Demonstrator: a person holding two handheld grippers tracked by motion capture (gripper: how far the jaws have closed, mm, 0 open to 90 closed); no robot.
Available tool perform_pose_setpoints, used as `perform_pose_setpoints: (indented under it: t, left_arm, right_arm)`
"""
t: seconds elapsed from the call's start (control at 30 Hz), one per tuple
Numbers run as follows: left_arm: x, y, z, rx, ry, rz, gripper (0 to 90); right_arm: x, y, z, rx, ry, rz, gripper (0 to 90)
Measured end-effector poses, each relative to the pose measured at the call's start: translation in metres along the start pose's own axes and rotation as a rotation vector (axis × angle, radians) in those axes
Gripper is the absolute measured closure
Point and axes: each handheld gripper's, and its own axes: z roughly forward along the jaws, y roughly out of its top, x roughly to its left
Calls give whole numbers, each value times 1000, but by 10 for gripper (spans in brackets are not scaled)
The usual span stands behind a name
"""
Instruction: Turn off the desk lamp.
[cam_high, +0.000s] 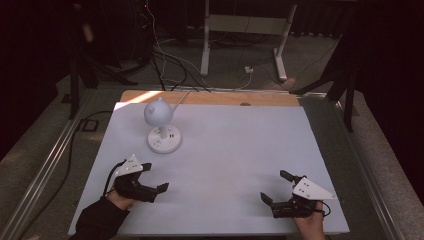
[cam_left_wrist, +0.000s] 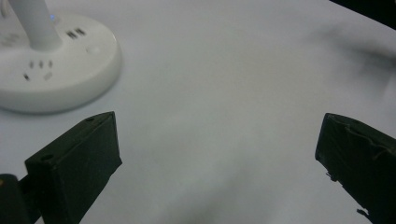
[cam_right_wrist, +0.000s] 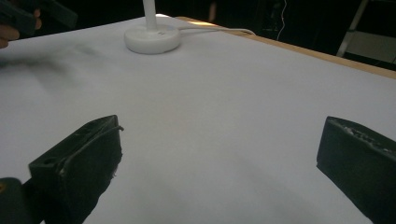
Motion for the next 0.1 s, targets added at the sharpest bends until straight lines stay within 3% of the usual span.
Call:
perform_pose_setpoints:
  t: [0.1]
  left_arm:
    - [-3, -6, 3, 15, -7, 12, 6]
  right_arm:
    - [0, 0, 0, -1, 0, -2, 0]
